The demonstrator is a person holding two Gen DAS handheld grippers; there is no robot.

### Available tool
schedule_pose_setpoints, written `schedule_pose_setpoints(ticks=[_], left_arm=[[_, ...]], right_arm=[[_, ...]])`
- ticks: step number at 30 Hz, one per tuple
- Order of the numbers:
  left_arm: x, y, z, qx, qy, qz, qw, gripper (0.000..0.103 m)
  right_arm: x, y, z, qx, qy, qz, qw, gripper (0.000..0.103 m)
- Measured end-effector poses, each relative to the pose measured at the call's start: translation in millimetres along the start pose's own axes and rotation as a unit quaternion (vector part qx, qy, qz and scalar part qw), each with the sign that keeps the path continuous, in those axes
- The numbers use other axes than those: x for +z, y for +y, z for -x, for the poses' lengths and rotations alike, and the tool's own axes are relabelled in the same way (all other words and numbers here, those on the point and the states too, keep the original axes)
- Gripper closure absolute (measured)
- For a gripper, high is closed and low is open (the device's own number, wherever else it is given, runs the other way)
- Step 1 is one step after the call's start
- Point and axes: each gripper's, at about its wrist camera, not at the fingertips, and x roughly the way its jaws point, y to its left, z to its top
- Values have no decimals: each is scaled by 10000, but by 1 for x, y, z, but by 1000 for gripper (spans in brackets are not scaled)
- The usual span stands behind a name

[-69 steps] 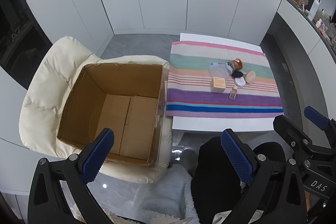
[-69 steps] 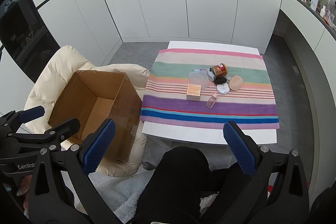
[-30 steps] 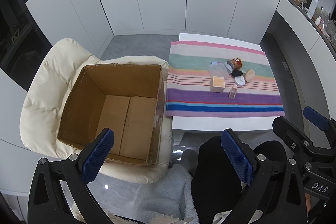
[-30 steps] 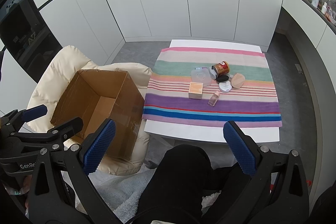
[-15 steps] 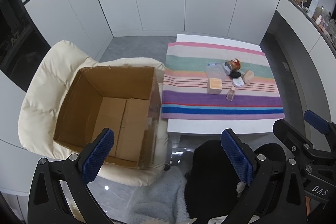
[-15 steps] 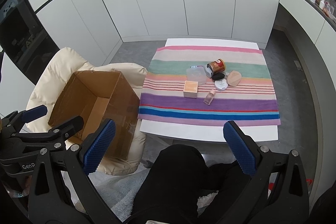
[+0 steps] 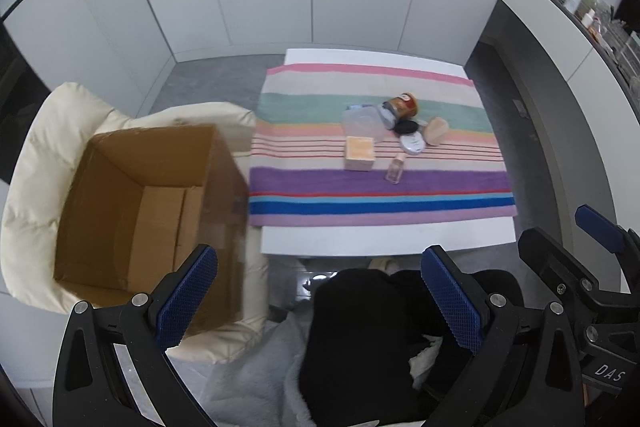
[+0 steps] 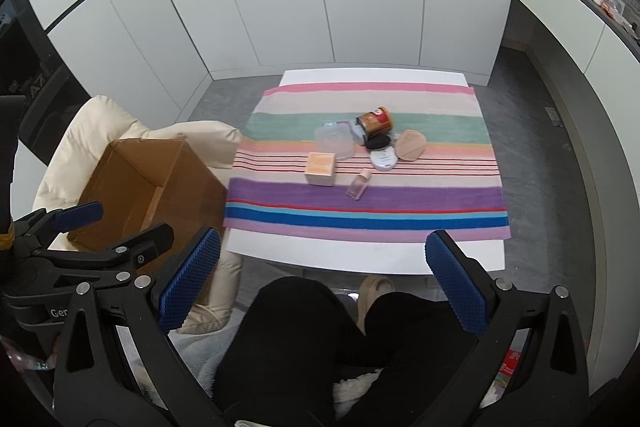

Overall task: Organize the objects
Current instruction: 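Reach the left tool to the square peach sponge while the right tool reaches the triangular beige puff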

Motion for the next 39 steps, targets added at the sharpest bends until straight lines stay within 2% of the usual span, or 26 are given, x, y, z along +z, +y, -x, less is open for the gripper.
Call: schedule_pose_setpoints(ticks=[9, 13, 21, 24, 29, 32, 36, 39], left_arm=[[16, -36, -26, -86, -100, -197, 9997, 1], [24, -46, -36, -177, -269, -231, 9992, 1], [45, -67, -76, -283, -344, -335, 9984, 2], [54, -72, -99, -239, -361, -375, 9984, 2], [66, -72, -148, -146, -297, -375, 9987, 6], [70, -68, -183, -183, -64, -332, 9993, 6], [73, -63, -229, -211, 123, -280, 9993, 7], [77, -64, -257, -178, 178, -321, 9992, 7]], right_arm=[[3, -41, -18, -9, 62, -127, 9999, 0], [6, -59, -20, -37, -139, -146, 9998, 0], [15, -97, -39, -334, -484, -21, 9983, 0], [17, -108, -52, -654, -645, 160, 9956, 0], [24, -121, -88, -1262, -1002, 630, 9849, 0], [29, -130, -124, -1450, -905, 878, 9814, 0], [33, -141, -177, -1479, -719, 1064, 9806, 0], [39, -149, -210, -1298, -641, 1109, 9832, 0]])
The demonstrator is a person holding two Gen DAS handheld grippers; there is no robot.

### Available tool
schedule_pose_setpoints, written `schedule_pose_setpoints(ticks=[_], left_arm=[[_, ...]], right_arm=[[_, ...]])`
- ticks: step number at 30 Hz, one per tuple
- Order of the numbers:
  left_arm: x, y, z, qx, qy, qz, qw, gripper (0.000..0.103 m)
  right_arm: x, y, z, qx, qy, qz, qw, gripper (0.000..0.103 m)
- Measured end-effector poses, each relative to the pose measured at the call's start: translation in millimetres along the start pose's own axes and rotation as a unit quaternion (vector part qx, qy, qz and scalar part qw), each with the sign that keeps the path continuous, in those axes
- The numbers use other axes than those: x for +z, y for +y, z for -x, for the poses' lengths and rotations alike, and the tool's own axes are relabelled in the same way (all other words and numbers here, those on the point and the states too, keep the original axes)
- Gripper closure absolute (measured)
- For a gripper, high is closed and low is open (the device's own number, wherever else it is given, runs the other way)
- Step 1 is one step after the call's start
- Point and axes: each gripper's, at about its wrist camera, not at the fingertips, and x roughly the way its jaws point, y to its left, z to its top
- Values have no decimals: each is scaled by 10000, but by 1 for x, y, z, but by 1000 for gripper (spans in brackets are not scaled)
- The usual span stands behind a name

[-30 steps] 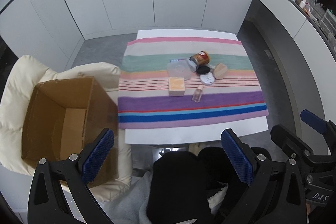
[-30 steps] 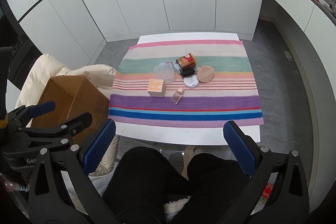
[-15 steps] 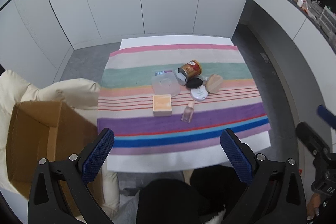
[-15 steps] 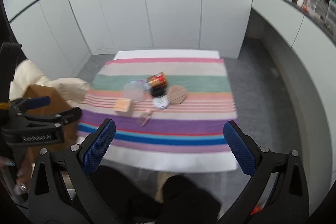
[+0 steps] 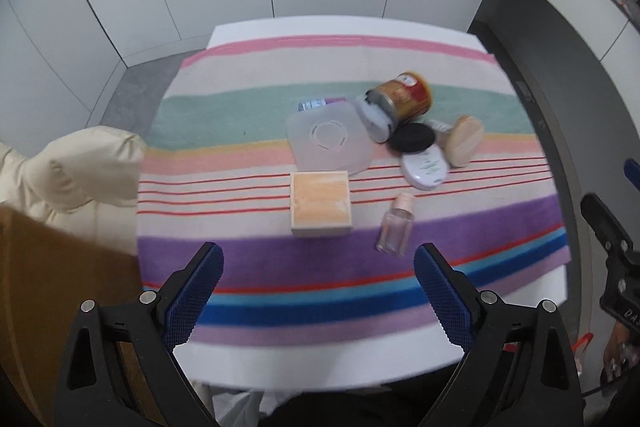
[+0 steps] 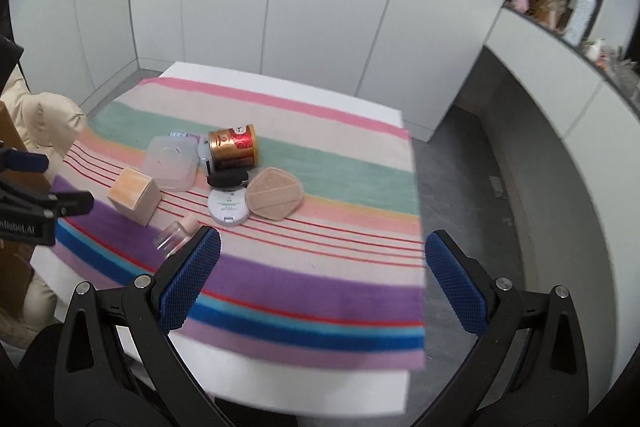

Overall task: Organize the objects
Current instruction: 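Reach the left tool to the square peach sponge while the right tool reaches the triangular beige puff, then close the left gripper on the sponge while the right gripper closes on the puff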

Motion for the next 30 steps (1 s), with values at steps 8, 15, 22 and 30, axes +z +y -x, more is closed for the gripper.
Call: schedule_pose_setpoints(ticks=[8, 15, 22, 30], left_arm=[[17, 3, -67, 5, 184, 188, 9997, 7], [25, 5, -100, 6, 273, 379, 9989, 7], [32, -2, -114, 134, 130, 220, 9996, 25], [34, -3, -125, 145, 174, 311, 9993, 50]], right_arm=[[1, -10, -93, 1034, 296, -759, 9913, 0], [5, 10, -154, 1129, 526, -632, 9902, 0], [0, 8, -183, 1312, 676, -776, 9860, 31], [-2, 19, -172, 1269, 585, -480, 9890, 42]])
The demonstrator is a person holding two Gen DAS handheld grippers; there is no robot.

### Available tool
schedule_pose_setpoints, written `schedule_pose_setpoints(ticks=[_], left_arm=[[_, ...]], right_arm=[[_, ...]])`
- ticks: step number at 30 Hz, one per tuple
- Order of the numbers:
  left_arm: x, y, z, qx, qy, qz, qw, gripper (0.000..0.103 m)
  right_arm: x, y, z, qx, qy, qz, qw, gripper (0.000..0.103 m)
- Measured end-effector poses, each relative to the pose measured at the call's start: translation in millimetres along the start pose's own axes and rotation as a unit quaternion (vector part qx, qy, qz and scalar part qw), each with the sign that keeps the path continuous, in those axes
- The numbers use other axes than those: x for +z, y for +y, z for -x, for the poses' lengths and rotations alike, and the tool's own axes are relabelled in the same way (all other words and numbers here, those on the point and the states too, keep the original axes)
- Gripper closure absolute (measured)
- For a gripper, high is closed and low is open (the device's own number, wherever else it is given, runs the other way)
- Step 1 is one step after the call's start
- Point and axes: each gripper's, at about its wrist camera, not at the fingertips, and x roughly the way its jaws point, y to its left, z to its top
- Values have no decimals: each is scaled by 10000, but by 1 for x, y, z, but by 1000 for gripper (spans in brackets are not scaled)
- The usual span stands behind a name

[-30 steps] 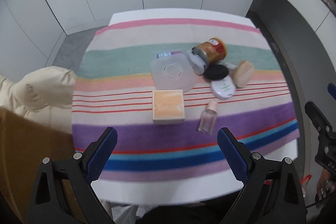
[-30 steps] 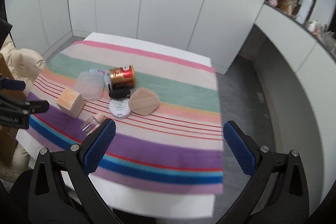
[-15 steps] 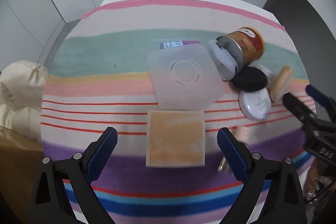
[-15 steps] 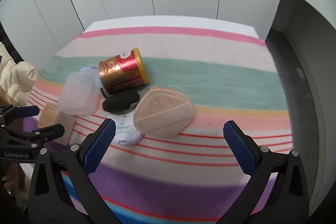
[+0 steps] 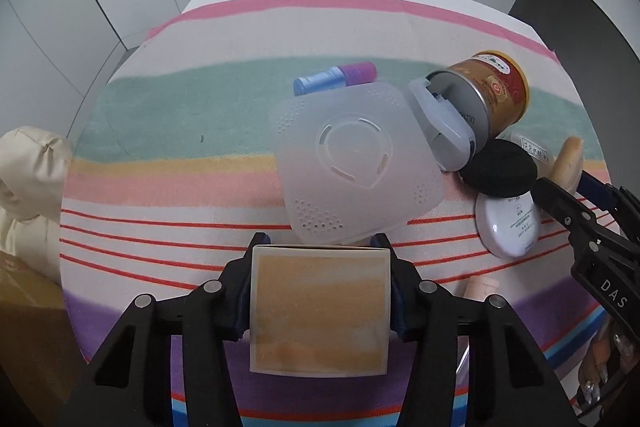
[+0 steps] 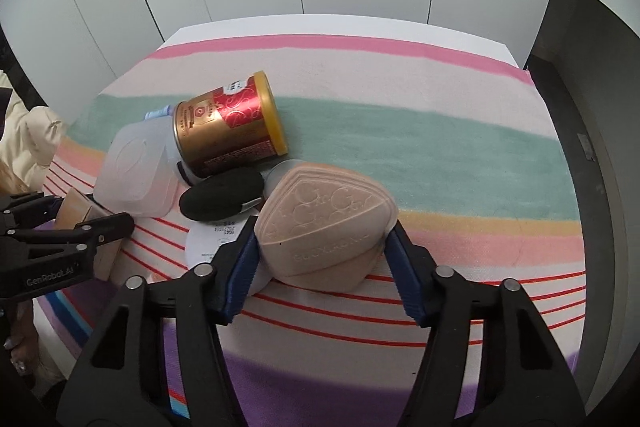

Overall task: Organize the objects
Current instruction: 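Close the left gripper on the sponge while the right gripper closes on the puff, then lift and carry the sponge and puff with both tools over the cardboard box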

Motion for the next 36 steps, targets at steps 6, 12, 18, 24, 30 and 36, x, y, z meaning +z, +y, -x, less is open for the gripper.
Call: schedule_pose_setpoints(ticks=[6, 12, 18, 24, 30, 36], left_arm=[[-3, 4, 2, -79, 157, 127, 9998, 50], [-2, 1, 15, 37, 36, 91, 9999, 50], [3, -1, 28, 97, -33, 127, 9999, 50], [14, -1, 51, 119, -84, 142, 9998, 50], [31, 2, 93, 140, -274, 108, 9995, 50], [53, 8, 151, 51, -563, 53, 9984, 50]], right_arm=[[3, -1, 5, -29, 38, -41, 10000, 46], [9, -4, 19, -67, 30, -174, 9998, 46], [18, -11, 37, -113, 6, -391, 9992, 46], [31, -14, 64, -175, -58, -475, 9987, 46], [53, -12, 108, -241, -260, -517, 9980, 46], [86, 4, 164, -359, -597, -333, 9970, 46]])
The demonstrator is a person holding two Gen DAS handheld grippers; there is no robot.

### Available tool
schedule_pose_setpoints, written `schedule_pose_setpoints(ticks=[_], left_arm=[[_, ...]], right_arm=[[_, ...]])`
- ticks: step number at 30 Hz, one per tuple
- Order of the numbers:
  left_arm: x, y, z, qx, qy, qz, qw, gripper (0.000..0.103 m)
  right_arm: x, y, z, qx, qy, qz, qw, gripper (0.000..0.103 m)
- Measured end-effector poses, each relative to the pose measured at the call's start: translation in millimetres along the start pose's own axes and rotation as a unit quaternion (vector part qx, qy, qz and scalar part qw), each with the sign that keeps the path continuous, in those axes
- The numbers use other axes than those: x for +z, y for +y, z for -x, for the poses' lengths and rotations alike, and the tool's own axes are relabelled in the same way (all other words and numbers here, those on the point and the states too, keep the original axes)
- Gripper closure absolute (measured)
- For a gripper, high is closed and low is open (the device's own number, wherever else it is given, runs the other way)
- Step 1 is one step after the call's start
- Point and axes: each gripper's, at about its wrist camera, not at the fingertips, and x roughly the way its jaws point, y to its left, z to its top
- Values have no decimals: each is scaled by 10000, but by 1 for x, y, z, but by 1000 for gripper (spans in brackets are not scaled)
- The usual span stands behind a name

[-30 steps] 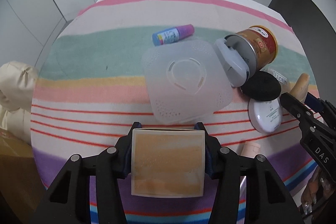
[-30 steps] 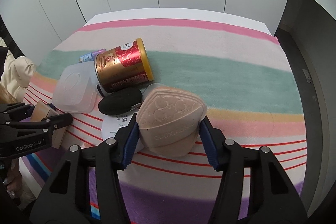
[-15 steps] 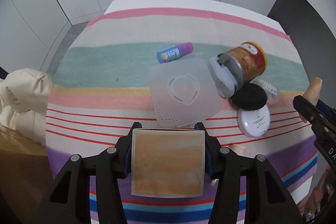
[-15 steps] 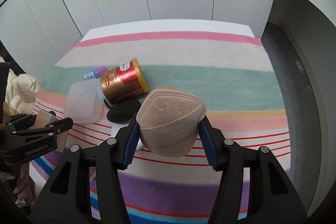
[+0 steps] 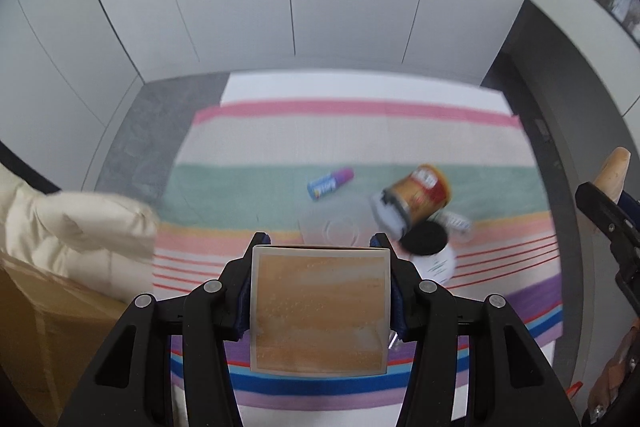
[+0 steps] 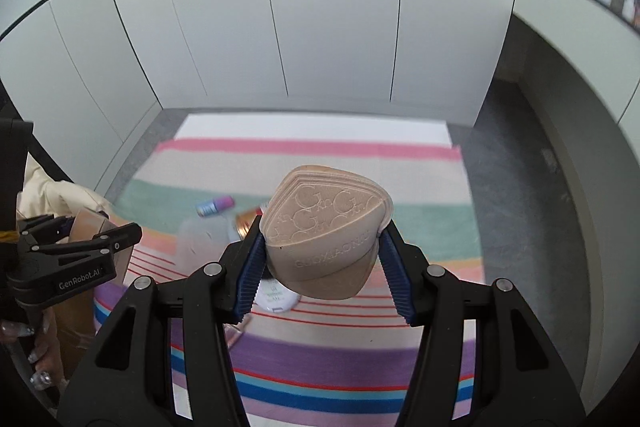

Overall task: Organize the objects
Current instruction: 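Lift and carry the sponge and puff with both tools over the cardboard box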

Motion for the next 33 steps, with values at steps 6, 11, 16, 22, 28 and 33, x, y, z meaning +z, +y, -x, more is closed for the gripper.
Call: schedule_pose_setpoints(ticks=[6, 11, 16, 22, 28, 33], left_arm=[[23, 8, 62, -59, -359, 31, 9993, 50], [28, 10, 108, -18, -634, -72, 9980, 50], [19, 9, 129, -23, -737, -189, 9971, 50], [7, 8, 141, -82, -721, -240, 9971, 50], [-6, 10, 153, -69, -769, -339, 9964, 50], [-20, 12, 163, -128, -724, -390, 9965, 50]], right_arm=[[31, 14, 55, 77, -344, 35, 9994, 46], [42, 30, 87, 117, -487, 131, 9987, 46], [40, 42, 102, 141, -493, 184, 9985, 46], [33, 49, 110, 101, -447, 229, 9987, 46], [24, 45, 114, 110, -368, 138, 9992, 46], [13, 45, 122, 116, -289, 73, 9995, 46]])
